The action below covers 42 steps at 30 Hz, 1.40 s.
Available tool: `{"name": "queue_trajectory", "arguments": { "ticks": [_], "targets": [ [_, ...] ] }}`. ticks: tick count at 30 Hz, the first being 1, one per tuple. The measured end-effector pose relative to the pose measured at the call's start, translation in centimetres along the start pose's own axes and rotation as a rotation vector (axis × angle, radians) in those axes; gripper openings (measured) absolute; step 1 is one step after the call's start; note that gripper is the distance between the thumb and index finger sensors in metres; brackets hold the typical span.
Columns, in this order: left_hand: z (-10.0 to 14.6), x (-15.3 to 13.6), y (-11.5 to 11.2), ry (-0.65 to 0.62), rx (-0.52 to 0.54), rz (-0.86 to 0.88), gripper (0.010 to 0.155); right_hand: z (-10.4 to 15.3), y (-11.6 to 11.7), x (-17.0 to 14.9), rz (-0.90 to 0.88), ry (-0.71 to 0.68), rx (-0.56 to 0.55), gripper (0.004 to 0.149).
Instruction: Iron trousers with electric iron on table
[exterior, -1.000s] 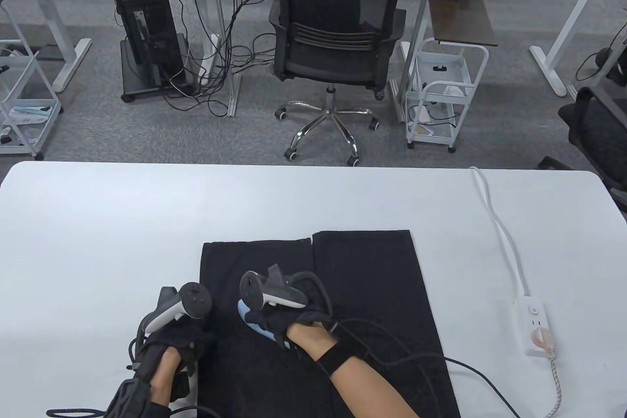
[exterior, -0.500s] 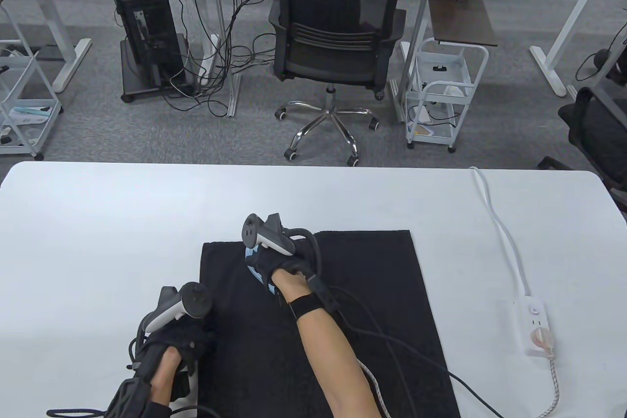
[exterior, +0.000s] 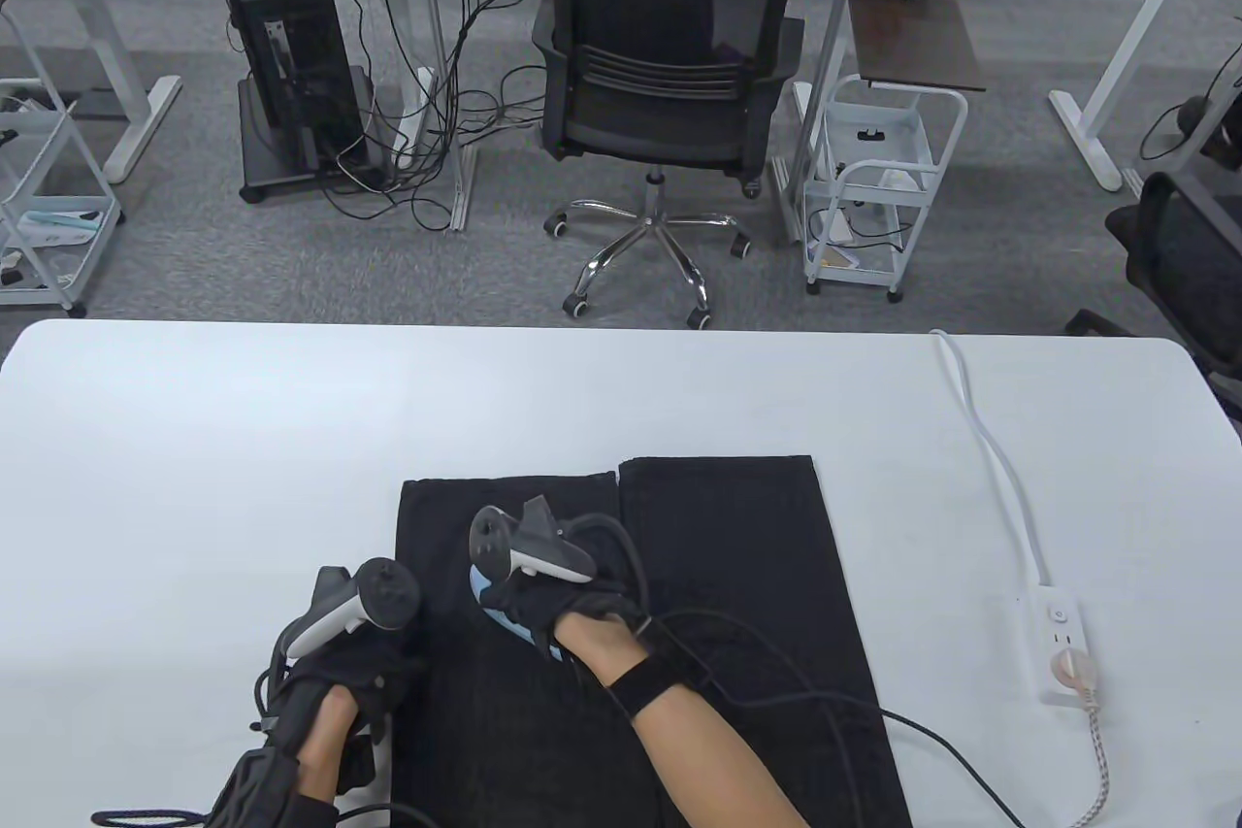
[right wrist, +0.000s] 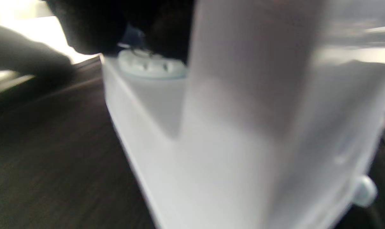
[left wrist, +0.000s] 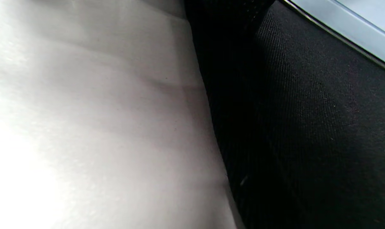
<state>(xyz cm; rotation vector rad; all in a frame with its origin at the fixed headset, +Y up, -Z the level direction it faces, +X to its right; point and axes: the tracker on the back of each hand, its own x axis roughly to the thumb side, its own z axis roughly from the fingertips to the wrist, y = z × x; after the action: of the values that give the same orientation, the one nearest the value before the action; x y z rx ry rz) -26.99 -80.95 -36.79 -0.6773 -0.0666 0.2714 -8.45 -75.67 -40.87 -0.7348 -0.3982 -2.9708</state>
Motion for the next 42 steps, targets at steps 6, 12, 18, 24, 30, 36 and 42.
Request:
{"name": "queue_trajectory", "arguments": {
  "ticks": [6,12,18,24,30,36,42],
  "targets": [
    [0.0,-0.1,0.0,0.001,0.002,0.001,0.086,5.3,1.6,1.9,0.039,-0.129,0.013,0.057],
    [0.0,-0.1,0.0,0.0,0.003,0.004,0.086,8.7,2.6,2.9,0.066,-0.212,0.015,0.056],
    [0.1,-0.2,-0.1,0.001,0.013,0.003,0.086,9.4,2.6,2.0,-0.011,-0.236,-0.067,0.057],
    [0.2,-0.3,-0.2,0.003,0.018,0.004,0.085,12.1,0.5,-2.8,-0.285,-0.178,-0.19,0.055],
    [0.3,-0.3,-0.3,0.005,0.023,0.011,0.085,17.7,-2.6,-11.4,-0.486,-0.012,-0.332,0.055],
    [0.3,-0.3,-0.3,0.005,0.021,0.011,0.085,23.1,-5.7,-22.1,-0.559,0.287,-0.41,0.056],
    [0.3,-0.3,-0.3,0.005,0.019,0.01,0.085,26.6,-8.3,-31.9,-0.575,0.591,-0.528,0.06]
  ]
}}
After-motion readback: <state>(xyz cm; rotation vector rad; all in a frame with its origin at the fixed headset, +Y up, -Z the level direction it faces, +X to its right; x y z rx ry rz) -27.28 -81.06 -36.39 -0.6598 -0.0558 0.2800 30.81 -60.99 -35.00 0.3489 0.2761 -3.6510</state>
